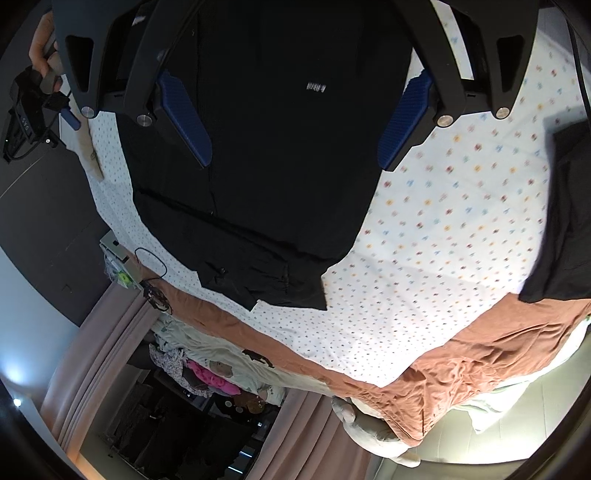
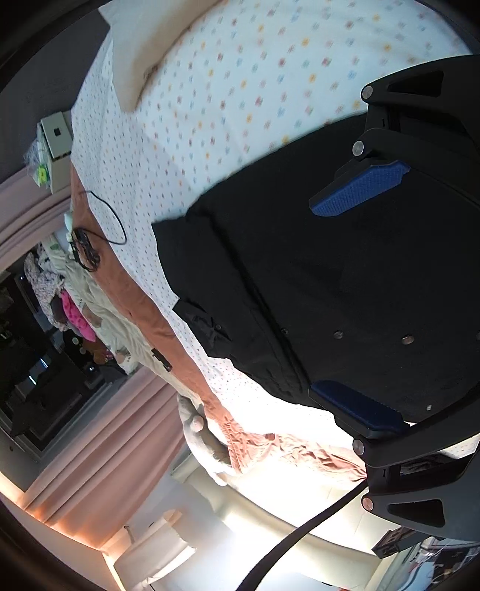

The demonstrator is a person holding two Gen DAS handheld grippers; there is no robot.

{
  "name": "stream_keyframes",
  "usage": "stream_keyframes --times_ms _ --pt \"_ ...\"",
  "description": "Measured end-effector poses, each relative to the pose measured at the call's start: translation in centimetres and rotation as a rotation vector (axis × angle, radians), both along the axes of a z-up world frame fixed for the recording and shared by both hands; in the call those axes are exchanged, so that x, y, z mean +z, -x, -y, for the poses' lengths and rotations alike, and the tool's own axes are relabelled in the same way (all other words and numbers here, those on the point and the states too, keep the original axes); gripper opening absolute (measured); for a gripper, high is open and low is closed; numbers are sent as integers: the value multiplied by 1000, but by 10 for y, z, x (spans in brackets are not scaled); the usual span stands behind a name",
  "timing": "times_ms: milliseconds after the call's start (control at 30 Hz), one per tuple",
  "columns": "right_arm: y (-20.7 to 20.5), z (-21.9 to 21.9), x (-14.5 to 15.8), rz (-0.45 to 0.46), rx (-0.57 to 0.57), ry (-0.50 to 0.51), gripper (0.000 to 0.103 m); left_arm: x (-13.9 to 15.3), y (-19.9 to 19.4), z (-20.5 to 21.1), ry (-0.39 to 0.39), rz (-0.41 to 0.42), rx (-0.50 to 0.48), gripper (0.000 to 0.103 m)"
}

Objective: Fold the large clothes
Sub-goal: 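Smooth the folded shirt with both tools and lift them away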

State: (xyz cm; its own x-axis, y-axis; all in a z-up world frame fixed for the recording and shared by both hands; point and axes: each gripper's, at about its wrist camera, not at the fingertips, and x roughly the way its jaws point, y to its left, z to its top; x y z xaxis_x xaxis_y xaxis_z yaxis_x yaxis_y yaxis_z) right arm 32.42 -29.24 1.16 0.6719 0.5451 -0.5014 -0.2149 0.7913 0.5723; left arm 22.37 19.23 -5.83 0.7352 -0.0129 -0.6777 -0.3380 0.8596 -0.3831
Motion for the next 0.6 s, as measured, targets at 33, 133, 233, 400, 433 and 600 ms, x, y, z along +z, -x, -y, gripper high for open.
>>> stream_keyframes --times_ms 33,133,233,400,433,600 --pt "11 8 0 4 -4 -3 90 -1 6 0 1 -4 1 93" --pt "38 31 -1 9 -16 -13 90 -2 28 -1 6 -12 9 93" --pt "62 57 -2 8 -26 -13 90 -6 51 1 27 -8 12 93" --pt "93 98 4 16 -50 -1 90 -8 82 3 34 4 14 93" --pt "99 105 5 15 -57 0 90 -8 86 2 36 8 17 93" --pt "128 138 3 -5 -86 2 90 -13 122 -5 57 33 40 93"
